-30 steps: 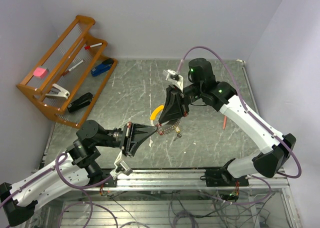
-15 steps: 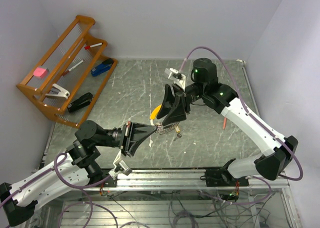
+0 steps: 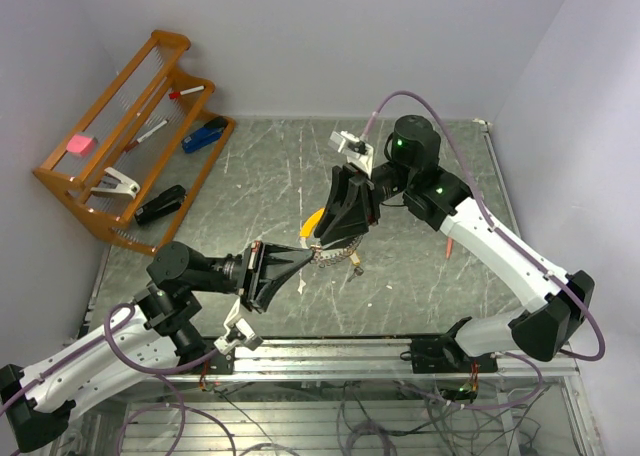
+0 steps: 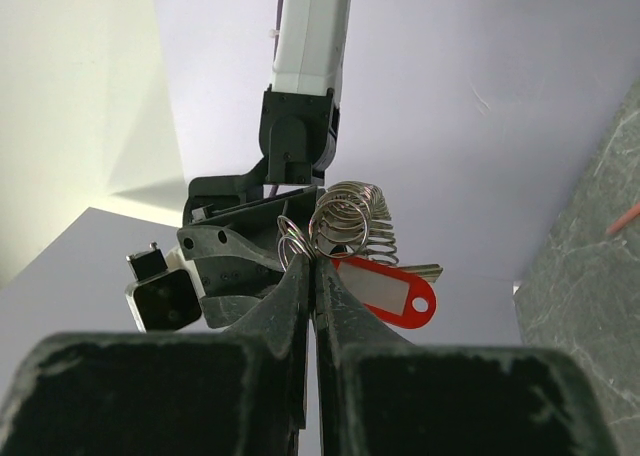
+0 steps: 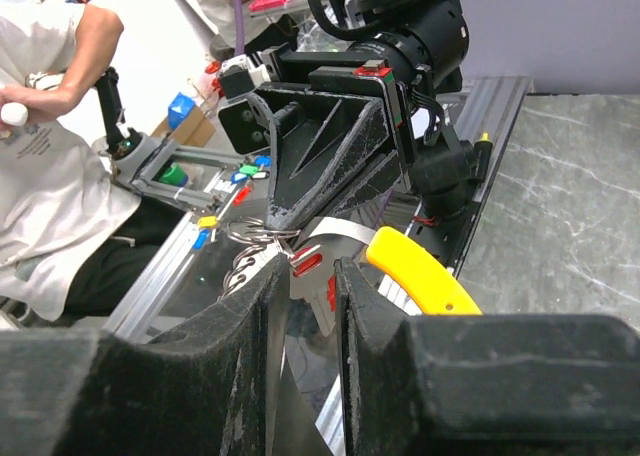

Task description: Put the keys on the keyring

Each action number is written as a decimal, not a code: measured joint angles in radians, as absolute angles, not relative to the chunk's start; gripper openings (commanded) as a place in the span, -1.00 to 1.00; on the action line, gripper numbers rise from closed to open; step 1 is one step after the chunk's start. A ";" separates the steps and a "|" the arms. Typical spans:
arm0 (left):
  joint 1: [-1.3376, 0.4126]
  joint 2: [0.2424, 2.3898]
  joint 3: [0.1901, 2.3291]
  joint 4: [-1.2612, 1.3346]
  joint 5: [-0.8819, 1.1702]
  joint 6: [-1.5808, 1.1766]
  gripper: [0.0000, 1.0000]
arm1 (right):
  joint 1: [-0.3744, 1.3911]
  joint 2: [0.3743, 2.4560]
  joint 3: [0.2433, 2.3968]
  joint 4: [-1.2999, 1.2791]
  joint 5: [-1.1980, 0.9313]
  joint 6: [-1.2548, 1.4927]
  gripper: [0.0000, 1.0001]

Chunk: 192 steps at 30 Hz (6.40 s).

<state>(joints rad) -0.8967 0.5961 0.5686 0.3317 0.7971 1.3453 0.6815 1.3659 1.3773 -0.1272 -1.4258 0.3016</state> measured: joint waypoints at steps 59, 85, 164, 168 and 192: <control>-0.897 0.614 0.569 0.325 0.793 1.385 -0.86 | 0.682 1.356 1.319 0.033 -1.448 0.514 -1.00; -0.897 0.615 0.585 0.218 0.836 1.554 -0.86 | 0.703 1.432 1.357 -0.001 -1.489 0.587 -1.00; -0.900 0.678 0.599 -0.075 0.426 1.860 -0.86 | 0.760 1.465 1.681 -0.959 -0.632 0.224 -0.56; -0.900 0.686 0.599 -0.072 0.420 1.864 -0.86 | 0.762 1.465 1.666 -0.932 -0.632 0.226 -0.56; -0.900 0.711 0.599 -0.053 0.374 1.882 -0.86 | 0.800 1.457 1.640 -0.859 -0.590 0.253 -0.53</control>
